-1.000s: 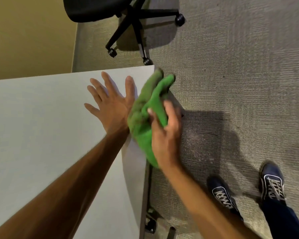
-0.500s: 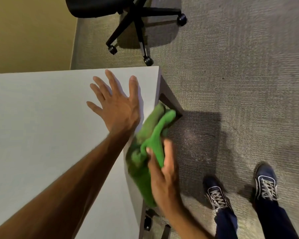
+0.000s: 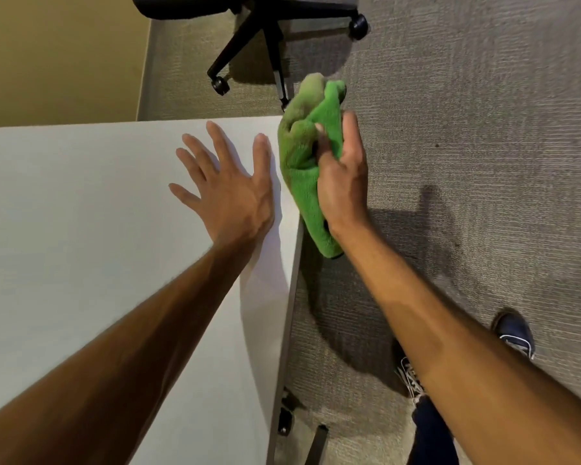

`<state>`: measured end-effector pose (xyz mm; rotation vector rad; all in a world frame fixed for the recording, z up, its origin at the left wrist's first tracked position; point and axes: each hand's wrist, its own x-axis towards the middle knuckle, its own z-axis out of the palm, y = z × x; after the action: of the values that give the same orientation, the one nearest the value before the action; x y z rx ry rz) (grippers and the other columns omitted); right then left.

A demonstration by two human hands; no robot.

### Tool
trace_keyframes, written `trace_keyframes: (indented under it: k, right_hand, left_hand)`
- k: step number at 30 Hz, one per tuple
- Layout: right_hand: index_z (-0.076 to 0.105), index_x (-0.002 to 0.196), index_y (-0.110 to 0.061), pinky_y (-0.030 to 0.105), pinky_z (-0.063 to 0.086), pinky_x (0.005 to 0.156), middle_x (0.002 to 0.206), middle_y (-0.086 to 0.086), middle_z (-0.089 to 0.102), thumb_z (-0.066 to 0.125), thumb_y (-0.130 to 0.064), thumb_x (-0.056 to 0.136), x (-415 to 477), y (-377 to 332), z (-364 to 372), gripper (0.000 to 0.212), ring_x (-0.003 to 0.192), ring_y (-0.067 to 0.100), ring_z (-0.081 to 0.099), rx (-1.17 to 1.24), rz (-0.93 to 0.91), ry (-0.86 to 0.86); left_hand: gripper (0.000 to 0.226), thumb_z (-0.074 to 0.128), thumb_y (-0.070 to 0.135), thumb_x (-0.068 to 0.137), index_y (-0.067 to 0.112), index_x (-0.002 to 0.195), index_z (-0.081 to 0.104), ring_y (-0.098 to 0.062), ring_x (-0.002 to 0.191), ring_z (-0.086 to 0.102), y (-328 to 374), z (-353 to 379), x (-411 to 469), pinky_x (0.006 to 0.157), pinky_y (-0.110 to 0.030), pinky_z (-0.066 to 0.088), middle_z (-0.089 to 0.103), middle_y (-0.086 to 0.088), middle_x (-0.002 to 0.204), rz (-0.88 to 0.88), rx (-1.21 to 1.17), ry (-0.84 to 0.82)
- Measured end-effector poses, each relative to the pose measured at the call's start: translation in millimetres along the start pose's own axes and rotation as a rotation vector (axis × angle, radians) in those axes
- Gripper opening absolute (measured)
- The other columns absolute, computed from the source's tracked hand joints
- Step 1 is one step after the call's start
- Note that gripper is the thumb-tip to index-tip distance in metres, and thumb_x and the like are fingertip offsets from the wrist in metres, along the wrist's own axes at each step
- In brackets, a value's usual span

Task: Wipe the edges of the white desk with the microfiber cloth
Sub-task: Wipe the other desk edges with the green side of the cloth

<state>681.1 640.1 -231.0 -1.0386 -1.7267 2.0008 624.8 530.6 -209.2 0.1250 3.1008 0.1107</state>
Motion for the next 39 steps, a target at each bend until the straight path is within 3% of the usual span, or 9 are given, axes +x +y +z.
trace_keyframes:
  k: [7, 12, 15, 19, 22, 26, 33, 37, 39]
  right_hand:
    - [0.046, 0.148, -0.015, 0.034, 0.046, 0.11, 0.137, 0.006, 0.058, 0.05, -0.03, 0.106, -91, 26, -6, 0.045, 0.128, 0.022, 0.056, 0.008, -0.015, -0.023]
    - [0.022, 0.122, -0.087, 0.023, 0.049, 0.102, 0.129, -0.023, 0.048, 0.037, -0.079, 0.087, -190, 51, -18, 0.039, 0.121, -0.001, 0.053, -0.022, 0.131, -0.215]
    - [0.021, 0.132, -0.078, 0.027, 0.05, 0.105, 0.139, -0.012, 0.054, 0.038, -0.074, 0.09, -194, 55, -18, 0.045, 0.128, 0.007, 0.054, -0.035, 0.102, -0.178]
    - [0.034, 0.156, -0.031, 0.041, 0.046, 0.112, 0.145, 0.007, 0.052, 0.052, -0.038, 0.105, -147, 40, -15, 0.054, 0.134, 0.017, 0.052, -0.003, -0.001, -0.132]
    - [0.035, 0.158, -0.015, 0.042, 0.04, 0.114, 0.145, 0.015, 0.05, 0.051, -0.02, 0.107, -80, 20, -10, 0.053, 0.136, 0.027, 0.048, -0.096, -0.073, -0.043]
    - [0.04, 0.154, -0.022, 0.034, 0.046, 0.097, 0.125, 0.016, 0.054, 0.054, -0.035, 0.105, -20, -3, -6, 0.052, 0.119, 0.032, 0.056, -0.158, -0.097, -0.024]
    - [0.032, 0.159, -0.02, 0.048, 0.042, 0.114, 0.141, 0.015, 0.049, 0.055, -0.03, 0.106, -87, 26, -9, 0.059, 0.133, 0.028, 0.05, -0.086, -0.054, -0.116]
    - [0.025, 0.157, -0.041, 0.008, 0.04, 0.105, 0.153, 0.0, 0.041, 0.048, -0.046, 0.101, -187, 51, -18, 0.061, 0.134, 0.004, 0.048, -0.067, 0.008, -0.222]
    - [0.021, 0.147, -0.057, -0.002, 0.037, 0.099, 0.15, -0.009, 0.04, 0.044, -0.053, 0.099, -228, 57, -20, 0.054, 0.127, -0.012, 0.045, -0.091, 0.048, -0.242]
  left_hand:
    - [0.082, 0.013, 0.075, 0.096, 0.029, 0.162, -0.003, -0.028, 0.156, -0.011, -2, 1, 1, 0.121, -0.064, -0.006, -0.01, -0.008, 0.17, 0.002, -0.018, -0.019]
    - [0.083, 0.011, 0.077, 0.094, 0.03, 0.162, -0.002, -0.029, 0.156, -0.01, -1, 3, 2, 0.121, -0.065, -0.005, -0.009, -0.006, 0.17, -0.011, 0.013, -0.001]
    - [0.083, 0.012, 0.076, 0.095, 0.029, 0.162, -0.003, -0.03, 0.156, -0.011, -1, 2, 2, 0.121, -0.065, -0.006, -0.01, -0.006, 0.17, -0.007, 0.015, -0.014]
    - [0.074, 0.015, 0.066, 0.101, 0.027, 0.162, -0.002, -0.03, 0.156, -0.011, -6, -8, 0, 0.12, -0.066, -0.005, -0.01, -0.009, 0.17, 0.064, 0.005, -0.087]
    - [0.066, 0.016, 0.057, 0.105, 0.031, 0.162, -0.005, -0.028, 0.155, -0.017, -22, -17, -6, 0.119, -0.067, -0.009, -0.017, -0.006, 0.169, 0.189, -0.005, -0.193]
    - [0.072, 0.013, 0.066, 0.099, 0.037, 0.158, -0.015, -0.027, 0.151, -0.029, -36, -23, -23, 0.114, -0.07, -0.017, -0.03, -0.003, 0.165, 0.203, 0.026, -0.31]
    - [0.069, 0.018, 0.054, 0.106, 0.03, 0.158, -0.02, -0.032, 0.147, -0.035, -39, -31, -24, 0.11, -0.068, -0.022, -0.037, -0.009, 0.161, 0.275, -0.047, -0.388]
    - [0.072, 0.013, 0.063, 0.102, 0.035, 0.155, -0.026, -0.03, 0.146, -0.038, -40, -34, -21, 0.109, -0.069, -0.023, -0.042, -0.004, 0.159, 0.251, -0.002, -0.452]
    - [0.074, 0.013, 0.065, 0.101, 0.035, 0.154, -0.027, -0.029, 0.146, -0.038, -40, -36, -20, 0.112, -0.069, -0.022, -0.042, -0.004, 0.158, 0.246, 0.012, -0.469]
